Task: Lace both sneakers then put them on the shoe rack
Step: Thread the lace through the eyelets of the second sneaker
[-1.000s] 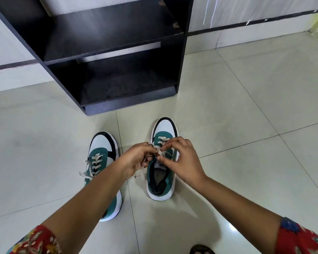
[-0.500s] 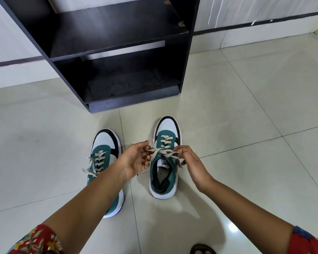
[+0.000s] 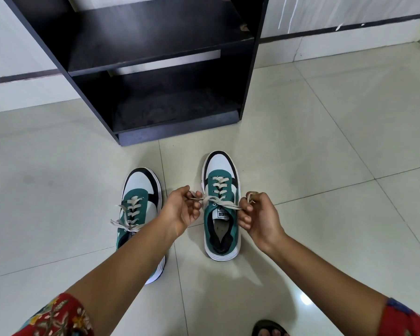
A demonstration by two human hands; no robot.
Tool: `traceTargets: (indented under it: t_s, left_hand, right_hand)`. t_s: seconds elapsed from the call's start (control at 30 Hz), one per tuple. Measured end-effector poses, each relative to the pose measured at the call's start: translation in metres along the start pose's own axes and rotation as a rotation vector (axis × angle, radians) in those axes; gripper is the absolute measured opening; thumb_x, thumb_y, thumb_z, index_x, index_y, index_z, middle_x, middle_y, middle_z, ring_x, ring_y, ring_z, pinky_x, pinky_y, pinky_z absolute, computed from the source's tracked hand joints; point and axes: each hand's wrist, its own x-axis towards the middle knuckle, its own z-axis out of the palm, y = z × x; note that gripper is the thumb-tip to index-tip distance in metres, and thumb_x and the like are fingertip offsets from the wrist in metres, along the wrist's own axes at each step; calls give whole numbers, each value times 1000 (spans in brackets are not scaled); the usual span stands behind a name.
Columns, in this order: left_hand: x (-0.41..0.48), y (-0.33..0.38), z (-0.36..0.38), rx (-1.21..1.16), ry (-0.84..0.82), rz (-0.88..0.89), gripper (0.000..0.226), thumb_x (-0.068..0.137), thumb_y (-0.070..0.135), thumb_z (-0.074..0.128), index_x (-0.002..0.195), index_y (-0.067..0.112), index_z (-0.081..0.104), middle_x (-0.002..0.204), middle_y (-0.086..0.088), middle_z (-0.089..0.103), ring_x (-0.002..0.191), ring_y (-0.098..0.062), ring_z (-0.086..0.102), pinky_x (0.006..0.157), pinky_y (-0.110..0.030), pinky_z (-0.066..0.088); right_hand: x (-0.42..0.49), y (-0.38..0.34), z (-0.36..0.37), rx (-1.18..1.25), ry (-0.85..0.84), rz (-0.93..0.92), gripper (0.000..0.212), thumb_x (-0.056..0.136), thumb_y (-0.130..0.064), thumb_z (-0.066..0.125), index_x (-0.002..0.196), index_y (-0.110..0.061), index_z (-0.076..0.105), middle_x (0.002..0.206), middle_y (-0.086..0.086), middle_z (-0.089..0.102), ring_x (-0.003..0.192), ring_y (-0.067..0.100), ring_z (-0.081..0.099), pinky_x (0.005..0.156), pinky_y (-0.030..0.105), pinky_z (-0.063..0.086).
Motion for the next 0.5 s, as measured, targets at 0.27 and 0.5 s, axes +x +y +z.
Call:
traceTargets:
  t_s: [0.27, 0.5]
  left_hand:
    - [7, -1, 1, 309, 97, 123, 32, 96, 23, 36, 65, 21, 32, 37, 9, 41, 26, -3, 21, 30, -13, 16]
    - [13, 1, -1, 535, 132, 196, 34, 91, 15, 36, 59, 23, 27, 39, 10, 31, 32, -6, 13, 33, -16, 9]
  right_hand:
    - [10, -2, -10, 96, 62, 103, 29, 91, -11, 32, 64, -19, 29, 44, -6, 28, 35, 8, 26, 33, 18, 26]
    - [19, 0, -16, 154, 103, 181, 30, 92, -7, 31, 64, -18, 29, 40, -7, 28, 31, 6, 26, 30, 17, 25]
